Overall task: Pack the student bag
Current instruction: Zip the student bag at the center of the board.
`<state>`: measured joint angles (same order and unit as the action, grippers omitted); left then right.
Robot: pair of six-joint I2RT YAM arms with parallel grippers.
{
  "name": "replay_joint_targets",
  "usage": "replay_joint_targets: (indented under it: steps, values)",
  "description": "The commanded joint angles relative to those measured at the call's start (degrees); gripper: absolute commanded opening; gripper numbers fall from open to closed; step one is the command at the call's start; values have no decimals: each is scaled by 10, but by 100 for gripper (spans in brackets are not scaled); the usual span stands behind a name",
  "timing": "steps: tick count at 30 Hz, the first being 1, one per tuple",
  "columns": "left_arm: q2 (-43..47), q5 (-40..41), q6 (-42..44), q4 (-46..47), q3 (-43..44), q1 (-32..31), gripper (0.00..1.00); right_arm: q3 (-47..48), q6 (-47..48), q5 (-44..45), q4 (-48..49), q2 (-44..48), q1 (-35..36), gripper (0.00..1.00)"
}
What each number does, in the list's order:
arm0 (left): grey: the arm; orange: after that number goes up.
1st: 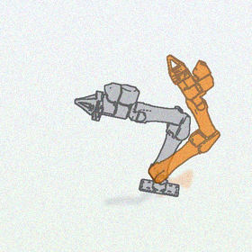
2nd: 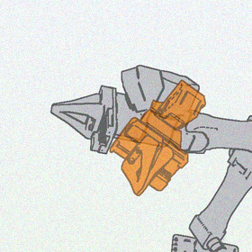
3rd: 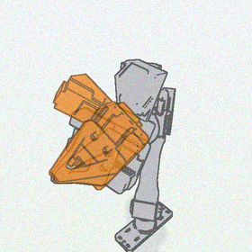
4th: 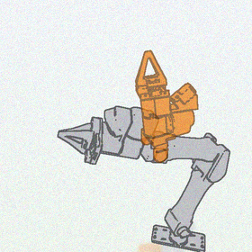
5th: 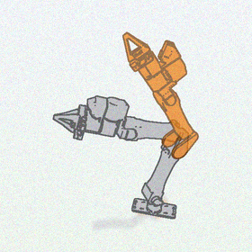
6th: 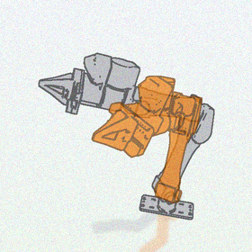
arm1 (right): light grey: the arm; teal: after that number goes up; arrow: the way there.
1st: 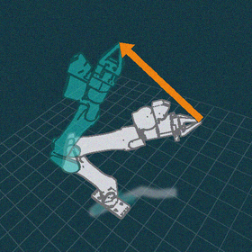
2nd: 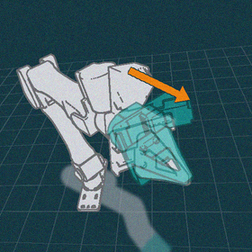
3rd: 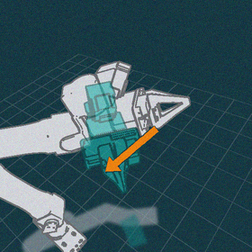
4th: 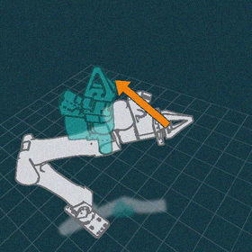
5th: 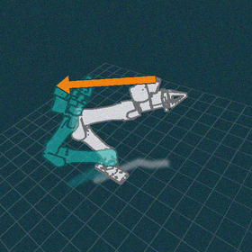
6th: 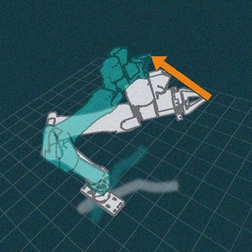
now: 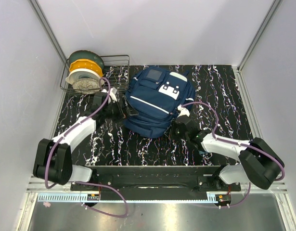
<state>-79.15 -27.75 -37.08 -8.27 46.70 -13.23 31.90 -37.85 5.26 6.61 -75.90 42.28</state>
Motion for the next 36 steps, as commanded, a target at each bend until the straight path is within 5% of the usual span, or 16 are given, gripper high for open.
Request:
replay_joint_targets:
  steps: [1,6,17,21,25,26,31,36]
  values:
    - [66,82,-61,39,-48,-61,99,4,-10,-41,60,-9,-4,0]
    - [103,134,-128,81,-83,-117,99,-6,-15,-17,67,-4,-4,0]
    - [77,146,-94,96,-11,-186,99,-15,-21,-29,65,4,-4,0]
    - [180,434,25,49,16,-303,99,-20,-20,-13,50,23,-4,0]
    - [191,538,25,76,-5,-306,99,-23,-21,-5,49,30,-4,0]
    - [183,528,-5,81,-12,-279,99,-22,-18,-6,48,30,-4,0]
    - [129,217,-76,128,-29,-179,99,-16,-14,-7,41,26,-4,0]
    - [90,295,-58,20,20,-216,99,-18,-14,-2,39,32,-5,0]
